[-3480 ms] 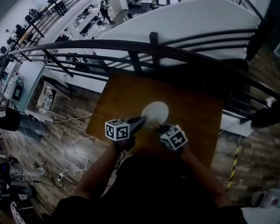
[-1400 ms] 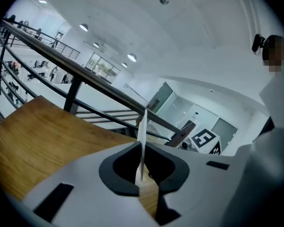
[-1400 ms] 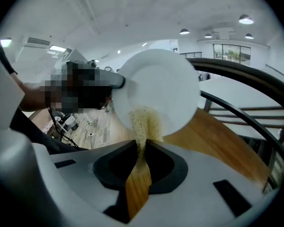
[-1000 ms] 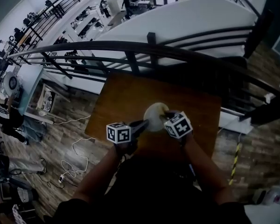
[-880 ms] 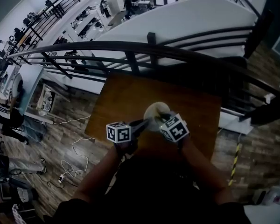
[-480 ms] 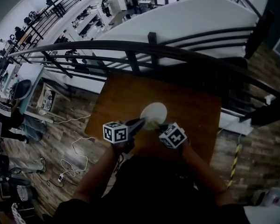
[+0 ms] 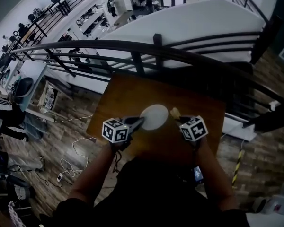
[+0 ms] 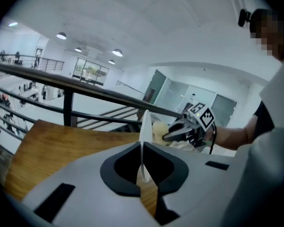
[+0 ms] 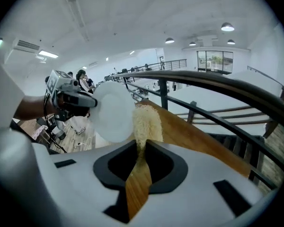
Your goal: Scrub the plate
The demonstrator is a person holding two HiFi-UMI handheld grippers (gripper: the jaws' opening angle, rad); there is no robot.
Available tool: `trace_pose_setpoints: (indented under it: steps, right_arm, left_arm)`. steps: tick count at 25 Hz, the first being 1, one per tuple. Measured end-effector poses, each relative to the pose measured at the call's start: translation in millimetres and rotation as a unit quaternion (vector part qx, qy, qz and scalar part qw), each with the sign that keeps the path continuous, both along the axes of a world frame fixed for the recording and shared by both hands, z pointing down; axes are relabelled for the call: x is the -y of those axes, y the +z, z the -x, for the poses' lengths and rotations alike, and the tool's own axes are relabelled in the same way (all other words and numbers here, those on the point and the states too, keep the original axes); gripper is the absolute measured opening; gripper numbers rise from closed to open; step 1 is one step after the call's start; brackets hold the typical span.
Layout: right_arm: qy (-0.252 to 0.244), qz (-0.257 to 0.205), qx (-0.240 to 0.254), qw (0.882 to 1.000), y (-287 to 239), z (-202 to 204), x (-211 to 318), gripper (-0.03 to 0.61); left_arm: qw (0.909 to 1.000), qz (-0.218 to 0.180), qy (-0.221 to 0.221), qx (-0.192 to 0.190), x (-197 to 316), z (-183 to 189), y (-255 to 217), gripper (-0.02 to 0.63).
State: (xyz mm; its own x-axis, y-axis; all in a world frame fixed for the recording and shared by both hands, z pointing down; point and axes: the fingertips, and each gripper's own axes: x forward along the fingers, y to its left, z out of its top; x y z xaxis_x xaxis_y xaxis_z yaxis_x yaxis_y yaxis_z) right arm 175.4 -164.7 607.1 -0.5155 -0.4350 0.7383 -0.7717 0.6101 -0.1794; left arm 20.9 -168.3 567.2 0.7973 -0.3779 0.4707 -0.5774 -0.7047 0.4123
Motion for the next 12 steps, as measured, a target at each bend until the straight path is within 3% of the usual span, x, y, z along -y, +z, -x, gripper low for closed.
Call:
trace_pose_setpoints:
  steps: [3,5,7,9,11,12]
  right_arm:
    - [-0.01,-0.023,0.011,1.0,-32,4,10,0.06]
    - [-0.022,-0.037,0.025,0.999,-56,14,13,0.06]
    - [-0.038,-0.044,0.044,0.997,-79,28,14,0.06]
    - [-0.055,-0.047,0.065,0.995,-101,44,14,0.06]
    - [-0.075,-0.045,0.082,0.993,-121,58,13,0.06]
    - [-0.086,-0.044,0.086,0.992,-129,65,11,0.059]
  left_arm:
    - [0.9952,-0.062,0.028,0.07,5,-2,-5,0.017]
    - [0.9815,-0.126,0.051,0.135,10,-2,-9,0.017]
    - [0.9558,-0.198,0.073,0.204,16,0,-16,0.017]
    - [0.9236,-0.263,0.091,0.263,22,1,-26,0.017]
    - [0.886,-0.326,0.107,0.312,27,-1,-37,0.017]
    - [0.8629,-0.358,0.116,0.338,29,-2,-42,0.017]
